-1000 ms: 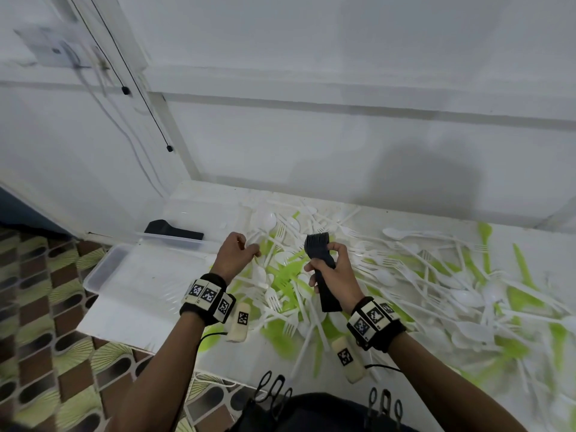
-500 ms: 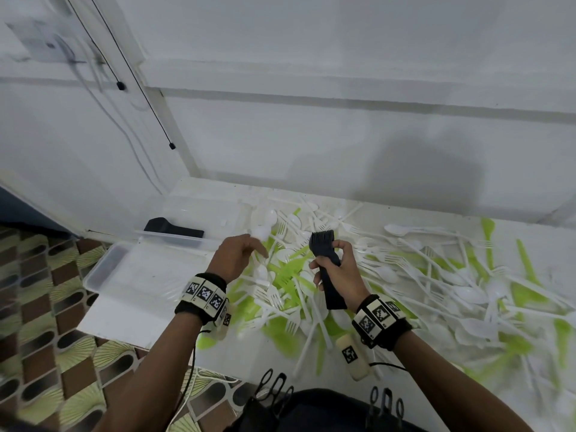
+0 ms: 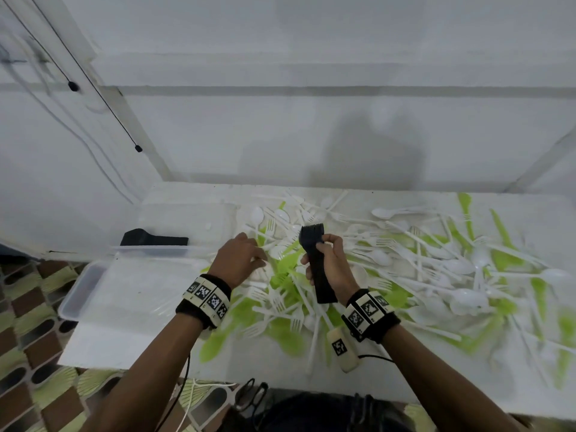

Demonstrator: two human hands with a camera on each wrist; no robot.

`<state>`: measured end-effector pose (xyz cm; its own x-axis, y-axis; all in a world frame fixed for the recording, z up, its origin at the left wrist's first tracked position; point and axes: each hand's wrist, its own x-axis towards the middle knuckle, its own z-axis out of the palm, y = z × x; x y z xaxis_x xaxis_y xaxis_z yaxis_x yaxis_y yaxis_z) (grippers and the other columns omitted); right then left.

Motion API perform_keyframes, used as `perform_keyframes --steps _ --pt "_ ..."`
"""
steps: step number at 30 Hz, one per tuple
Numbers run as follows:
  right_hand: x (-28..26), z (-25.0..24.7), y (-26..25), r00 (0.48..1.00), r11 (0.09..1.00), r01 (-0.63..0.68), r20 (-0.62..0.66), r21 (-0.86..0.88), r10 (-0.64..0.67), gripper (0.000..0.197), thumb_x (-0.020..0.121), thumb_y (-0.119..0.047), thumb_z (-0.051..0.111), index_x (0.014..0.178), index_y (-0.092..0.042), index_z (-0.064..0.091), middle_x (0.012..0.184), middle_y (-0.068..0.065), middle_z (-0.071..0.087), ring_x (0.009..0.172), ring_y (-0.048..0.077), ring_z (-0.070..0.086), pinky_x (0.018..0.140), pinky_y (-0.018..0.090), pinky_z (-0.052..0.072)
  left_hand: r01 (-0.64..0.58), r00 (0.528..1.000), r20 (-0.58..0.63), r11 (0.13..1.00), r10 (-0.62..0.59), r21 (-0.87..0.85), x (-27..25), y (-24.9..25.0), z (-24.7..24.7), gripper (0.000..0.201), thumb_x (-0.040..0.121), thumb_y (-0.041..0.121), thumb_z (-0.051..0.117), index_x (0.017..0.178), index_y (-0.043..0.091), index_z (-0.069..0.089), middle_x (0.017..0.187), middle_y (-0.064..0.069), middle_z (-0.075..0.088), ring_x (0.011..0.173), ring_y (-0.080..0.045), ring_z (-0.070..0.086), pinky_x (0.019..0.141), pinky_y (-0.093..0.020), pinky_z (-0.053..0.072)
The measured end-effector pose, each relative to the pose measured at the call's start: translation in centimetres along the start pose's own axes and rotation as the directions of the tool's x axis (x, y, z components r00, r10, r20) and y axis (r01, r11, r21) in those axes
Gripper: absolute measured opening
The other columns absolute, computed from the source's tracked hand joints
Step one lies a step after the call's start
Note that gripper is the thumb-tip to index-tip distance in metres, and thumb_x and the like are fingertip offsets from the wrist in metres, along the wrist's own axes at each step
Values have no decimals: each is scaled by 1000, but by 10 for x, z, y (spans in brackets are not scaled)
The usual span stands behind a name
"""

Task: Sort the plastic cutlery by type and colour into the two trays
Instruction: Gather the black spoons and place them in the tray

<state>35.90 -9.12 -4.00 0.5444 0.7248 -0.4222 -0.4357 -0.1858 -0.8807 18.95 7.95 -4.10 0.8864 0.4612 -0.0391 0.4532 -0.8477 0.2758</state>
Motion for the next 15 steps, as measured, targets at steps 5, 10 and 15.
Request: perform_keyframes --steps 5,10,15 --pt "2 7 -1 994 991 -95 -50 95 100 37 111 -40 26 124 -8 40 71 16 62 45 26 47 42 29 40 -146 956 -265 988 129 -46 2 11 -5 16 98 29 62 103 18 72 99 -2 64 95 -24 57 71 -33 45" --pt "-5 2 -19 969 936 -245 53 253 240 41 108 -37 35 92 -7 58 69 4 57 51 17 47 46 27 40 -2 965 -261 988 -39 -157 6 33 -9 39 106 45 35 97 14 57 81 -5 61 79 -29 56 67 -38 41" --pt "-8 -13 -26 945 875 -312 215 369 247 29 107 -35 47 91 -11 51 77 4 49 66 20 45 71 36 46 102 933 -226 809 -279 -578 -2 60 -7 30 102 38 57 91 11 51 70 -4 64 57 -13 61 61 -35 47"
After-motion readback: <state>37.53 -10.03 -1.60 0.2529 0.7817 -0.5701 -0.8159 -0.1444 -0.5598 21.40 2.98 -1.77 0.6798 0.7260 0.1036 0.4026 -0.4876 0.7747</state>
